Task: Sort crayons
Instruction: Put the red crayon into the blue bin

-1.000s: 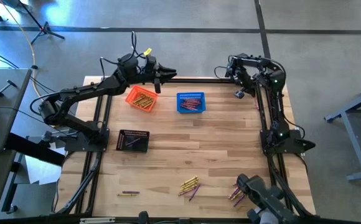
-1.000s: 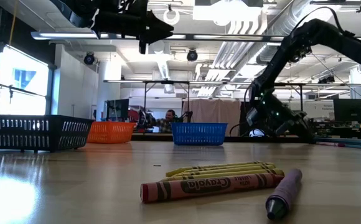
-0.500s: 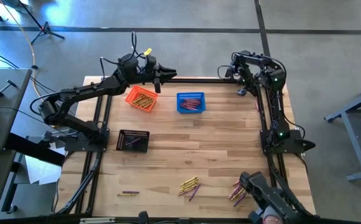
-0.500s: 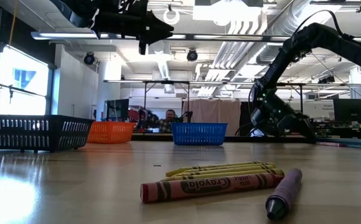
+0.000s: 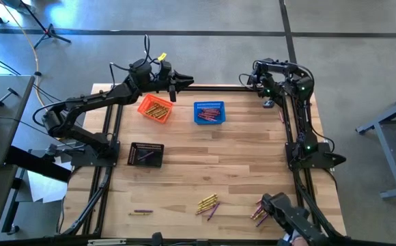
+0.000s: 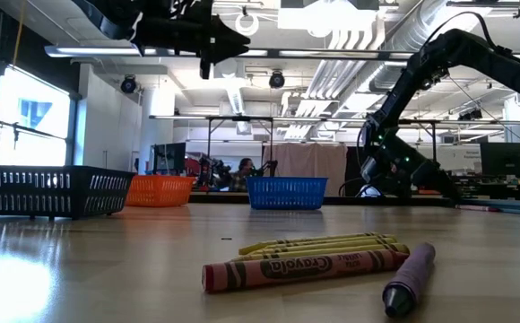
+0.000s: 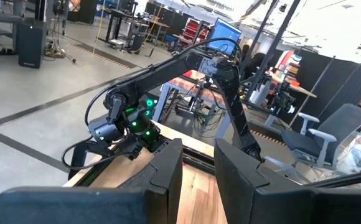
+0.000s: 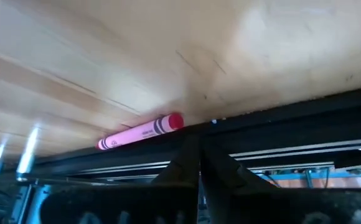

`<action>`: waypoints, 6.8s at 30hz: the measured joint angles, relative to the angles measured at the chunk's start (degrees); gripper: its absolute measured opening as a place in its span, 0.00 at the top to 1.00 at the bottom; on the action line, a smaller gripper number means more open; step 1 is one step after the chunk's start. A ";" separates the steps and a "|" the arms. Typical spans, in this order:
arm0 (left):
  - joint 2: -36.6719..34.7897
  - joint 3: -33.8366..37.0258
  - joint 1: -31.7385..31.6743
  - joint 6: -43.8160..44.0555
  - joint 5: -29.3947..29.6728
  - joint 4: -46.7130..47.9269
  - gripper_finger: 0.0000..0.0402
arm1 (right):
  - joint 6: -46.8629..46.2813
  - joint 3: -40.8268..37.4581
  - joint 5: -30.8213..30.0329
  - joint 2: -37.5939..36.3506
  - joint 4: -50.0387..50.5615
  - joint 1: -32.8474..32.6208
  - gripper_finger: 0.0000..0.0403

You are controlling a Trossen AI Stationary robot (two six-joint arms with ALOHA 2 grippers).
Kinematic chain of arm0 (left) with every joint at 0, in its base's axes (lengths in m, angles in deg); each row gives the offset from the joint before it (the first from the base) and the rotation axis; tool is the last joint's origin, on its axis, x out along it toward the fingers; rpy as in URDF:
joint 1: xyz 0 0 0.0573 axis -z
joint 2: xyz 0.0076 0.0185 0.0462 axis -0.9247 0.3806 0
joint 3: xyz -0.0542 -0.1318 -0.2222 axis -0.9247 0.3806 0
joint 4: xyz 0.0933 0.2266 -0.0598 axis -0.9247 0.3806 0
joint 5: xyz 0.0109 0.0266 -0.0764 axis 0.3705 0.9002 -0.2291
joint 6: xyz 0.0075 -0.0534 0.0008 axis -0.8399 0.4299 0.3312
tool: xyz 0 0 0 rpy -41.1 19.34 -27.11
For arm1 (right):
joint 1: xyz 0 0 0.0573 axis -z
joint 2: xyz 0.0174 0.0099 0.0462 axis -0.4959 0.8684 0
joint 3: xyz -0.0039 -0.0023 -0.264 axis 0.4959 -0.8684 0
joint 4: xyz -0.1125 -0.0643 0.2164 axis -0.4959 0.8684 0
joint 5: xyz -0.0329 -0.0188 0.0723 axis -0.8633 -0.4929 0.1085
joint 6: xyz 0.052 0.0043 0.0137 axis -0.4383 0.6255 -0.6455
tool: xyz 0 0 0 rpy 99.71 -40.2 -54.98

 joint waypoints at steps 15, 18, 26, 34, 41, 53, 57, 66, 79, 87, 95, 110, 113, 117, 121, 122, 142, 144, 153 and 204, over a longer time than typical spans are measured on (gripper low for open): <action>-4.02 0.00 0.85 -0.07 -0.02 0.06 0.80 | 9.43 -0.17 14.37 0.18 0.89 -2.68 1.00; -5.17 0.00 0.85 -0.11 -0.02 0.11 0.80 | 8.28 -0.21 12.10 -0.78 -0.83 -2.80 1.00; -6.13 0.00 0.83 -0.11 0.00 0.18 0.80 | 2.90 7.25 19.03 -8.11 -3.47 -1.21 1.00; -6.13 0.00 0.95 -0.10 0.00 2.81 0.80 | -1.91 13.01 25.82 -19.50 -6.13 -7.09 1.00; -6.14 0.00 0.94 -0.04 -0.02 4.77 0.80 | -8.45 13.42 28.67 -27.93 -7.26 -19.43 1.00; -14.08 0.00 0.94 -4.12 -0.20 19.84 0.80 | -25.48 13.38 28.55 -29.86 -6.07 -43.19 1.00; -18.40 0.00 0.94 -7.36 -0.20 25.45 0.80 | -33.41 13.38 27.55 -29.86 -6.45 -49.00 1.00; -26.53 0.00 0.94 -10.67 0.24 32.60 0.80 | -51.12 13.38 23.74 -29.88 -7.26 -58.56 1.00; -31.71 0.00 0.94 -10.72 0.46 37.22 0.80 | -64.96 -0.86 20.78 -29.90 -17.19 -66.97 0.94; -32.91 0.00 0.94 -10.50 0.46 37.75 0.80 | -66.57 -8.40 21.61 -29.90 -28.07 -67.14 0.74; -32.86 0.00 0.93 -7.78 0.46 39.29 0.80 | -69.55 -12.99 18.68 -29.90 -34.59 -64.55 0.57; -32.86 0.00 0.92 -5.99 0.46 40.24 0.80 | -67.96 -22.05 22.16 -29.90 -47.91 -58.90 0.54; -32.86 0.00 0.92 -5.97 0.46 40.24 0.80 | -66.51 -23.52 23.32 -29.90 -51.03 -58.50 0.54; -32.86 0.00 0.93 -6.00 0.46 40.24 0.80 | -66.08 -25.43 22.93 -29.90 -53.27 -58.20 0.54; -32.86 0.00 0.92 -5.99 0.46 40.24 0.80 | -66.07 -27.97 21.63 -29.90 -55.51 -57.80 0.55; -32.86 0.00 0.94 -5.97 0.46 40.24 0.80 | -66.08 -28.67 21.64 -29.91 -56.12 -57.71 0.55; -32.86 0.00 0.92 -6.10 0.46 40.22 0.80 | -66.54 -29.45 22.91 -29.90 -57.37 -57.54 0.95; -32.86 0.00 0.92 -6.10 0.46 40.22 0.80 | -66.42 -27.86 23.74 -29.62 -56.24 -57.52 0.94; -32.86 0.00 0.94 -4.95 0.50 40.22 0.80 | -53.88 -15.72 23.06 -30.36 -53.64 -57.32 0.97; -32.64 -0.02 0.94 -4.57 9.58 39.85 0.80 | -27.98 -15.19 21.90 -30.98 -64.81 -39.51 0.76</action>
